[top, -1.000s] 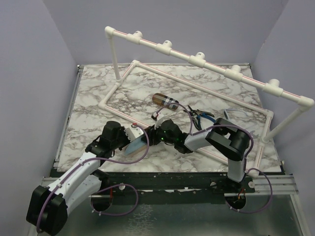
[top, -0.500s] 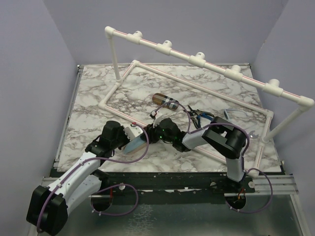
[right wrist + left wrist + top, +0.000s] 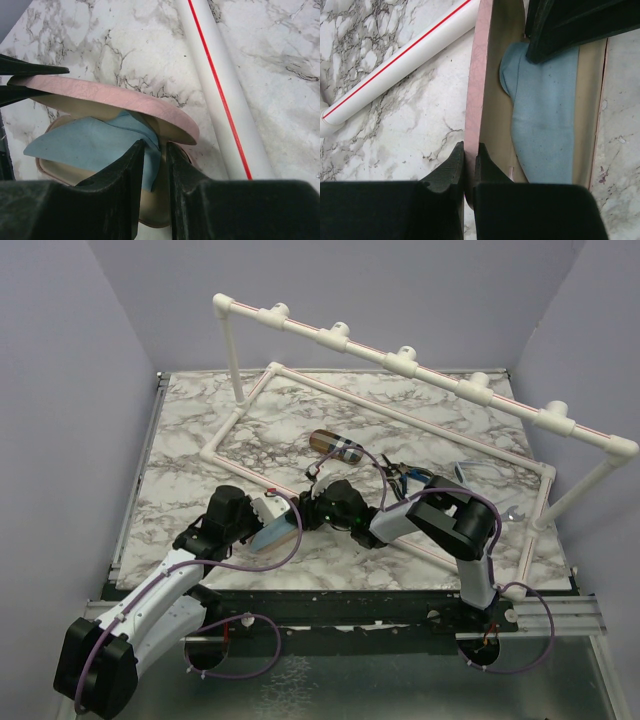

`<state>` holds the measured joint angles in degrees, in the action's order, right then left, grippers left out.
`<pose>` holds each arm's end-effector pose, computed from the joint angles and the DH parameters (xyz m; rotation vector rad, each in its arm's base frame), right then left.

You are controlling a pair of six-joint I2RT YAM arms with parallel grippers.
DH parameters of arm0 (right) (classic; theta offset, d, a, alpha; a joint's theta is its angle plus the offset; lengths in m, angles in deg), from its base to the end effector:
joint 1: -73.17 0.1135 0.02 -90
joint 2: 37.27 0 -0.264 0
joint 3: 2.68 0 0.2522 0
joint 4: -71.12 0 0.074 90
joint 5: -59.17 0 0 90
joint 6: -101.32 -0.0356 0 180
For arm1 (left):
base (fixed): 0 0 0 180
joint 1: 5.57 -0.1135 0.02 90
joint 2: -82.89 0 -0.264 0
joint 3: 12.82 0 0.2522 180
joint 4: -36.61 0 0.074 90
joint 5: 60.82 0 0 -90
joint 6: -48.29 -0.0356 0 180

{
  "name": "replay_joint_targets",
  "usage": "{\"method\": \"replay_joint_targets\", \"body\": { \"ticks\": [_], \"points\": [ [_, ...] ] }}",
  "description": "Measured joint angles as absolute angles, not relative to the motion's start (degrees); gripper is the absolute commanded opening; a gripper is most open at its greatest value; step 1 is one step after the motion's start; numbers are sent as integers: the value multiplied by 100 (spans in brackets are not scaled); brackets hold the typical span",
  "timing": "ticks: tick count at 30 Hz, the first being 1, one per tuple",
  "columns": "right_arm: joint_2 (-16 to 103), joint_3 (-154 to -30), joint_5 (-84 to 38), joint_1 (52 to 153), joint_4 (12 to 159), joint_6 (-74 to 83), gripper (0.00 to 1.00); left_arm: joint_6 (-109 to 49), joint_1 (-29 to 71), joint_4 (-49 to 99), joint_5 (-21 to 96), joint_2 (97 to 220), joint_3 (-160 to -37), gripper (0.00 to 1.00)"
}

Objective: Organize the sunglasses
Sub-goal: Adjust the glasses cleaning cloth in the sunglasses case.

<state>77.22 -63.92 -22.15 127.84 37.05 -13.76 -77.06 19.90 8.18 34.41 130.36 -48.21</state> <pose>0.2174 0.3160 0.1158 -0.6311 1.9559 1.0549 0.1533 -0.0766 0.1842 1.1922 1.9368 -0.0132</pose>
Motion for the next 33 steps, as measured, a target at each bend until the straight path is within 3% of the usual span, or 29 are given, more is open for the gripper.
{"method": "replay_joint_targets", "body": {
  "ticks": [9,22,33],
  "points": [
    [7749,-6416,-2193,12784,3691,-1402,24,-7685,1995,818,3402,13036,-4821,0],
    [7768,-6405,-2241,12797,3619,-1492,26,-7685,1997,822,3378,13036,-4821,0],
    [7910,-6412,-2108,13339,3370,-1937,14,-7628,2130,951,3675,13103,-4819,0]
  ]
}}
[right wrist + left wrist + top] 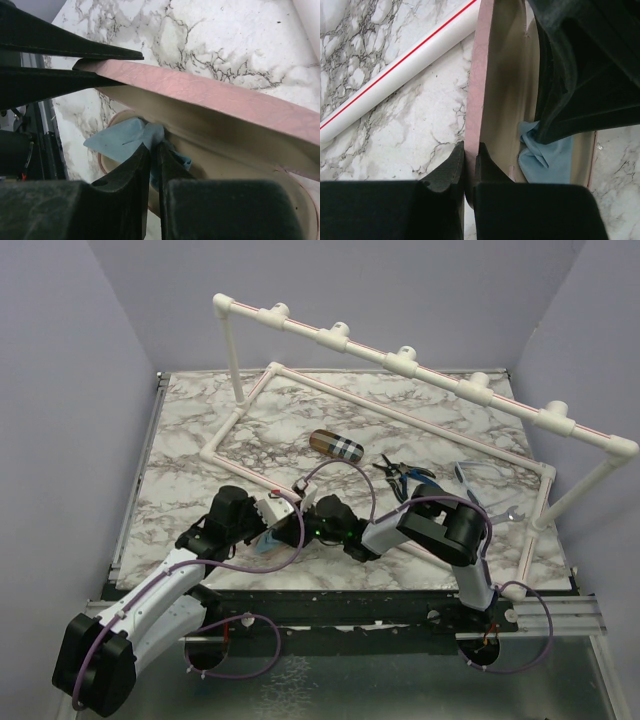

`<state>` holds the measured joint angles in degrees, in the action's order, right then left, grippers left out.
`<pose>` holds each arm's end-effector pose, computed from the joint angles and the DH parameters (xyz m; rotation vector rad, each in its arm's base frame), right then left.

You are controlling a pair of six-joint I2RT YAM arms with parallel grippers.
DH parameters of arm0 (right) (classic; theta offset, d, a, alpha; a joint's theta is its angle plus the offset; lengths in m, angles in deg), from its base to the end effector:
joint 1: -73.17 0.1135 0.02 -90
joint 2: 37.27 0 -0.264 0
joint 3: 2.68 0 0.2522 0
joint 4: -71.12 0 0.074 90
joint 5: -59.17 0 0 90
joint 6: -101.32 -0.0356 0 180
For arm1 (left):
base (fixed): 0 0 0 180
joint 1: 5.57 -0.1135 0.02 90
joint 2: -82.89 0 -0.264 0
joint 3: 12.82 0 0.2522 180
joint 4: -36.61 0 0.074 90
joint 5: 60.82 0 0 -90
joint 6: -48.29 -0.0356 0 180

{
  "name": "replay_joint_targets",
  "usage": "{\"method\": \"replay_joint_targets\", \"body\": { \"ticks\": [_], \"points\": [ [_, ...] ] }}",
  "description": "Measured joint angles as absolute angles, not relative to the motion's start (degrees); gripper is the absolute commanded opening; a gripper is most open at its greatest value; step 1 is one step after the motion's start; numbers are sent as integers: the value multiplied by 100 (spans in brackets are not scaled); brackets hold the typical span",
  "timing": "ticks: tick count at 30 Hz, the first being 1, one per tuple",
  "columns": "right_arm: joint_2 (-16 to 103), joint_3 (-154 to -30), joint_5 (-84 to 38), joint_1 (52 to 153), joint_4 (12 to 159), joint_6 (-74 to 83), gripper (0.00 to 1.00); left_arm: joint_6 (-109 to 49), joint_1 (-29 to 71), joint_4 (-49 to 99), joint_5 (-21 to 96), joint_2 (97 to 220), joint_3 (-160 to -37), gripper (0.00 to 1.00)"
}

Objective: Organize the sunglasses
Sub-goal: Adjust the glasses cleaning cloth in the sunglasses case.

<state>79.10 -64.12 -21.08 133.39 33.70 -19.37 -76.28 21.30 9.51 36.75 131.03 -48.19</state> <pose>0.1866 0.3382 0.1108 -0.6518 1.9660 1.2038 0.1528 -0.0827 0.1843 1.2144 1.9067 -0.0782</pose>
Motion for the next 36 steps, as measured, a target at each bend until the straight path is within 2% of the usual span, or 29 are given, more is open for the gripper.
{"method": "replay_joint_targets", "body": {
  "ticks": [11,22,36],
  "points": [
    [7718,-6187,-2488,13304,3538,-1942,1,-7630,2145,975,3684,13101,-4812,0],
    [7086,-6093,-3172,13302,4515,-1542,1,-7822,2145,1019,3684,13077,-4771,0],
    [6689,-6095,-3423,13241,5259,-1083,0,-7951,2145,1034,3684,13066,-4767,0]
  ]
}}
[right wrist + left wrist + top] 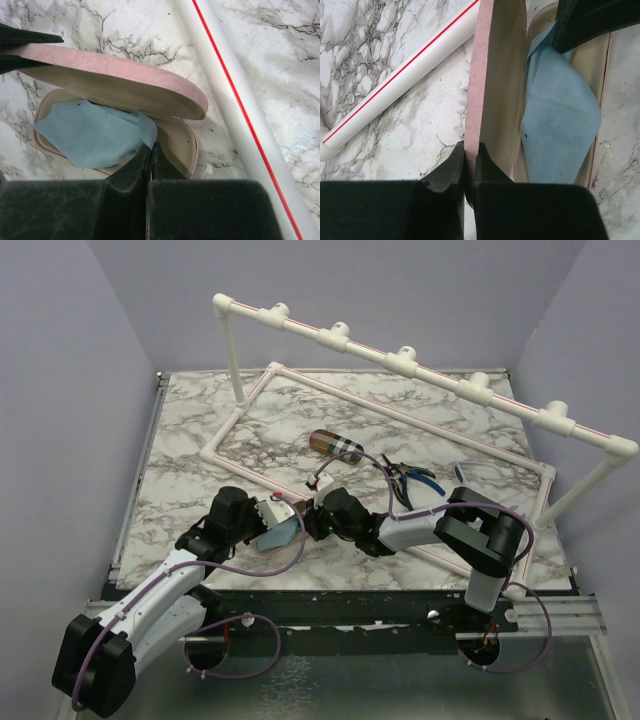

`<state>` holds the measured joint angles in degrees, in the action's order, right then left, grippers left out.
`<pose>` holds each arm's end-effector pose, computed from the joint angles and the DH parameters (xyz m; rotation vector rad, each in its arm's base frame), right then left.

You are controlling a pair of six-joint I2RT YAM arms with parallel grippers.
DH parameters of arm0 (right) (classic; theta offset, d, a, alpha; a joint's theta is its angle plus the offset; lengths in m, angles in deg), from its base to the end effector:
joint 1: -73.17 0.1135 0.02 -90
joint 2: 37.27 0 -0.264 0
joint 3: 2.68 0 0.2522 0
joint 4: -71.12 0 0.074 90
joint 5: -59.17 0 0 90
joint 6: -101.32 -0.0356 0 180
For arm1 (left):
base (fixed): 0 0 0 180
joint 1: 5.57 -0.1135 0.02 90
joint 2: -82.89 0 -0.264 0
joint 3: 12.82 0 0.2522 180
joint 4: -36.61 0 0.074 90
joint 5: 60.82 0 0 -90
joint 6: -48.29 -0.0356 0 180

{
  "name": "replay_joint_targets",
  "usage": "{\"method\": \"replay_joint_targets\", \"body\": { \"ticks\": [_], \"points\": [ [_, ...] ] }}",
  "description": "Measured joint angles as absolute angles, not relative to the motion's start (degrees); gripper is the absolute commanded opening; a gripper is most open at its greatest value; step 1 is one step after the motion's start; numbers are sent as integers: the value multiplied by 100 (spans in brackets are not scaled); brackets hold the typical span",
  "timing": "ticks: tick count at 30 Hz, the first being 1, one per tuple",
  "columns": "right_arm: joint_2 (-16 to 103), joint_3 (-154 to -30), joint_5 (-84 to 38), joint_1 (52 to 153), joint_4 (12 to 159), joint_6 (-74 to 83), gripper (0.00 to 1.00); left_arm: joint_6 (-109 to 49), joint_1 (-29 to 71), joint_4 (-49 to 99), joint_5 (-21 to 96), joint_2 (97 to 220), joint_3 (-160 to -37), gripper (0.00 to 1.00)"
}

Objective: Organize the sunglasses
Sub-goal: Adjust the glasses cleaning cloth in the sunglasses case.

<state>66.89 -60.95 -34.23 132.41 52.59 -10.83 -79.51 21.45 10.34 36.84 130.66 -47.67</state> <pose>0.1846 0.3060 0.1381 -0.6469 2.0504 0.8045 0.1520 -0.0829 0.1835 1.2646 1.8586 -0.0495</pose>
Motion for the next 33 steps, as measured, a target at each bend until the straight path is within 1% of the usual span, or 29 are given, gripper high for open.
{"method": "replay_joint_targets", "body": {
  "ticks": [12,33],
  "points": [
    [6503,-6300,-3432,13241,5936,-661,1,-8036,2145,1036,3684,13055,-4767,0],
    [6409,-6729,-3460,13265,6797,-515,1,-8102,2145,1036,3682,13034,-4767,0]
  ]
}}
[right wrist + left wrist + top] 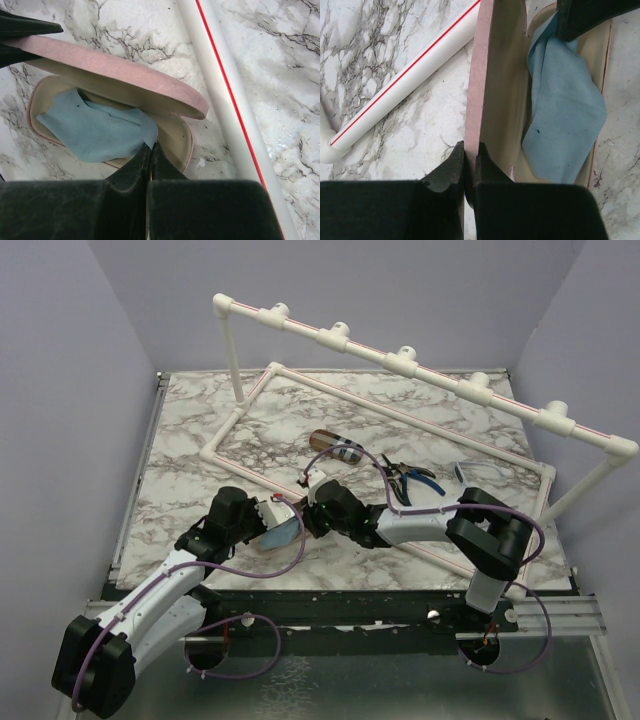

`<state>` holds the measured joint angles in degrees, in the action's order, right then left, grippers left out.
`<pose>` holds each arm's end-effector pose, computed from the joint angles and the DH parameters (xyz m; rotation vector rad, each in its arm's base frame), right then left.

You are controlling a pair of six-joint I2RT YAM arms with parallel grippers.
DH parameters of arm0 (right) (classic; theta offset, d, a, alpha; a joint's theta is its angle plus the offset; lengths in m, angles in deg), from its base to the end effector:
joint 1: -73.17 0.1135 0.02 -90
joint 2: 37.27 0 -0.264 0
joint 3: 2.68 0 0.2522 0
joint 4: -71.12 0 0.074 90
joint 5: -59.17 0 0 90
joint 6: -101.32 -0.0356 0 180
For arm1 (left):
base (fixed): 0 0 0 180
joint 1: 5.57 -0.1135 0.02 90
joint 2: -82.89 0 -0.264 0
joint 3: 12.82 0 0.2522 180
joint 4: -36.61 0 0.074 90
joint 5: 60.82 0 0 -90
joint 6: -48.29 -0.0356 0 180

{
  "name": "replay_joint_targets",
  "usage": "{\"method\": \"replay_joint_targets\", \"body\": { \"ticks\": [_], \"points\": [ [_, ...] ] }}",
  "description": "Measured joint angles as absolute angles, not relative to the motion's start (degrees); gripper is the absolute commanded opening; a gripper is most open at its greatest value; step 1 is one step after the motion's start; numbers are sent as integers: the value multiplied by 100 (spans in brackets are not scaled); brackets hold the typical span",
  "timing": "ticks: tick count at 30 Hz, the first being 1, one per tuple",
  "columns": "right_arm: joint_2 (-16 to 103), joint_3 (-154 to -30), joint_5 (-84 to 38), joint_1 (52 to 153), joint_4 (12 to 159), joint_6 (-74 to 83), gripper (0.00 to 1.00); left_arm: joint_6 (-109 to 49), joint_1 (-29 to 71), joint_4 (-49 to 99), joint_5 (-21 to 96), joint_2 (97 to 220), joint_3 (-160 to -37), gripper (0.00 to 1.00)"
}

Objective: Organize the sunglasses
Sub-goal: Adjust the glasses cleaning cloth in the sunglasses case.

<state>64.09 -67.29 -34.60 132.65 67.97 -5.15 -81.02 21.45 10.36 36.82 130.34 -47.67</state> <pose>0.1875 0.3135 0.1608 -0.7839 2.0972 0.6805 0.1517 -0.0827 0.1844 1.2858 1.8366 -0.0340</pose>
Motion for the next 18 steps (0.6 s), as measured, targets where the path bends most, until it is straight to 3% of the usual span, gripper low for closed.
{"method": "replay_joint_targets", "body": {
  "ticks": [7,13,18],
  "points": [
    [6638,-6823,-3493,13274,6891,-517,8,-8137,2145,1036,3680,13018,-4767,0],
    [6713,-6886,-3659,13272,7092,-508,26,-8144,2145,1036,3680,13003,-4764,0],
    [6693,-6943,-3703,13285,7191,-416,35,-8154,2152,1084,3678,12992,-4747,0]
  ]
}}
